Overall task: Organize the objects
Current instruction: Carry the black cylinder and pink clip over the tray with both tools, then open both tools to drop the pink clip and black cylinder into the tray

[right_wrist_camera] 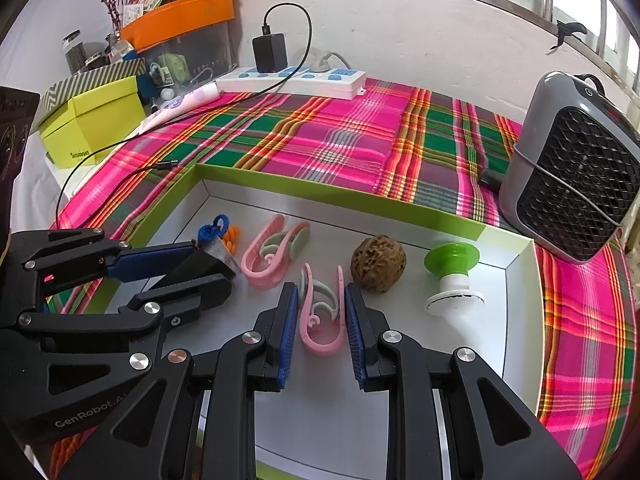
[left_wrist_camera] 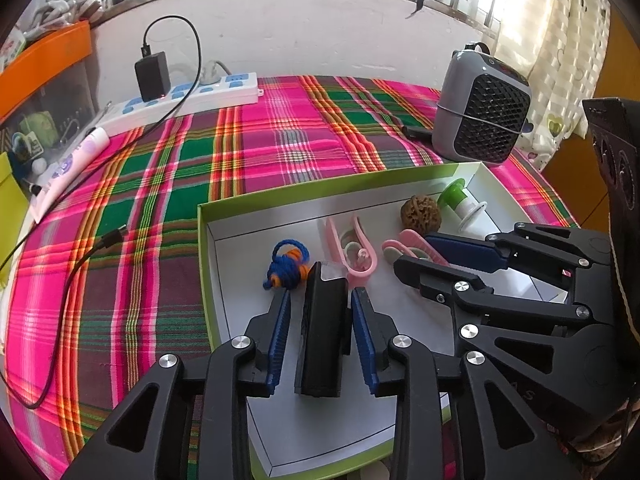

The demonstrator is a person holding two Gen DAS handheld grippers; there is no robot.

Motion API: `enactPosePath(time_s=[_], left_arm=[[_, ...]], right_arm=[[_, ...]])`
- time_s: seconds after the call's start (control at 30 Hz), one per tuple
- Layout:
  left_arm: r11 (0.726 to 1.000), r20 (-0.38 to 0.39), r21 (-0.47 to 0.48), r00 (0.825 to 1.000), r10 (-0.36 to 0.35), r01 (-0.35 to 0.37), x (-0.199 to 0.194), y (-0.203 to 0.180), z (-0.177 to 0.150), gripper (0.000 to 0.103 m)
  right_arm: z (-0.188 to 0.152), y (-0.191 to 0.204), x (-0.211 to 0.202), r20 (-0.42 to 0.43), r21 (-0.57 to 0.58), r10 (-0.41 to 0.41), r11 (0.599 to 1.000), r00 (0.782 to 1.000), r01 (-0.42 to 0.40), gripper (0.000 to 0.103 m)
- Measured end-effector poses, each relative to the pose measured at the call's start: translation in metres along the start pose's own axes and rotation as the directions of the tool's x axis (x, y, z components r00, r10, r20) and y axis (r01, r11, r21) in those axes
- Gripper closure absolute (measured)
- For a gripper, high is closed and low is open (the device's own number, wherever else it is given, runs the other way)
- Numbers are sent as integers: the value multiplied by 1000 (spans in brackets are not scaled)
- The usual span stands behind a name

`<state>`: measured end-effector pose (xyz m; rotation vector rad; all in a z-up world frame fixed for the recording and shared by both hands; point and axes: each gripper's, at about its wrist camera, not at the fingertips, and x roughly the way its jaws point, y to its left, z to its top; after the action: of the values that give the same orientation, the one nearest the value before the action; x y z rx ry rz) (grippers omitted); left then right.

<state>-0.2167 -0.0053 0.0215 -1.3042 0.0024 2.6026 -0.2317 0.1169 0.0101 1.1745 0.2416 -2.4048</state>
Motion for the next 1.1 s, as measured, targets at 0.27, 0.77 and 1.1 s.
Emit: enactPosePath(time_s=[0.27, 0.77, 1.1], left_arm=[[1000, 6, -7, 1000, 4, -4, -3, 2, -1, 73], [999, 36, -27, 999, 38, -37, -21, 1, -7, 70], [998, 60, -52, 997, 43, -40, -38, 2, -17, 70]], right_arm=[[0, -1, -4, 7, 6, -5, 1000, 1000, 5, 76], [-6, 0, -19, 29, 20, -17, 1000, 999, 16, 68], [-14, 5, -32, 42, 39, -25, 999, 999, 23, 68]])
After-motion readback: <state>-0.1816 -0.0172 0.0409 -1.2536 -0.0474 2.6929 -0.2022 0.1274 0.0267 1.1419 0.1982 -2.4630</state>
